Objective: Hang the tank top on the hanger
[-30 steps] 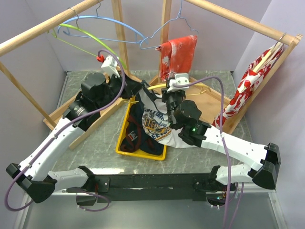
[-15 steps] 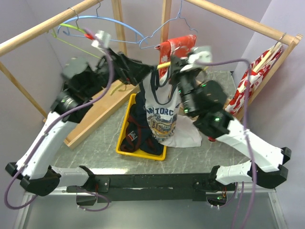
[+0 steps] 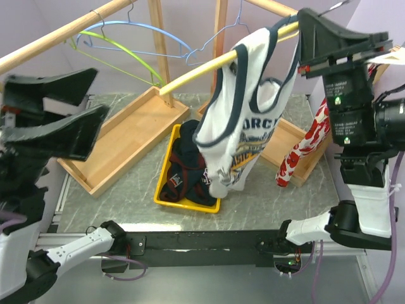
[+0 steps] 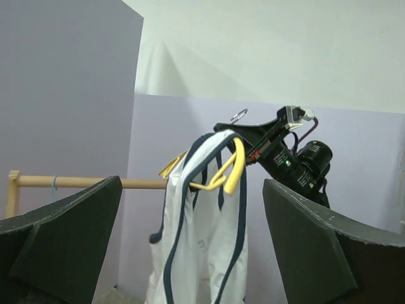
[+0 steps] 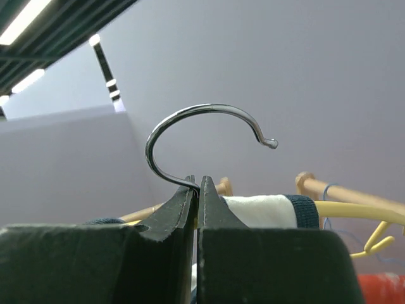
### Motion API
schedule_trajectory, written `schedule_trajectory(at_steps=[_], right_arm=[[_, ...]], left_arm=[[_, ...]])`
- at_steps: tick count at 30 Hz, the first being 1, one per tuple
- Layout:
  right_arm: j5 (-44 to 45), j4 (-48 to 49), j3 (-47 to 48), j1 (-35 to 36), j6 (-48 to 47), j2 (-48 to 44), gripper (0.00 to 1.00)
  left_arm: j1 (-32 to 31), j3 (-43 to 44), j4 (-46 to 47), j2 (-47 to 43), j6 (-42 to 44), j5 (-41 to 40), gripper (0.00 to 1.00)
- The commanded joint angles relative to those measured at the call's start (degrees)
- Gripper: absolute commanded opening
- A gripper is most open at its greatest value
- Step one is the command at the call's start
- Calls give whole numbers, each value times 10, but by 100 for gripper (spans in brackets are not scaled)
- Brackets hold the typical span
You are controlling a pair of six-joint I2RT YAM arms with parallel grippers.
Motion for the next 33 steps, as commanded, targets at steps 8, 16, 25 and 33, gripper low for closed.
schedule_trajectory(at_steps=[8, 16, 25, 33], right_arm=[[-43, 118, -461, 6, 120, -134, 0], [-43, 164, -607, 6, 155, -155, 0], [-61, 177, -644, 7, 163, -154, 0], [-65, 172, -653, 7, 177, -137, 0]], left_arm=[[1, -47, -219, -62, 90, -31, 91], [1, -112, -364, -63, 130, -46, 67], [1, -160, -421, -16, 159, -11, 61], [1, -181, -424, 13, 178, 33, 67]])
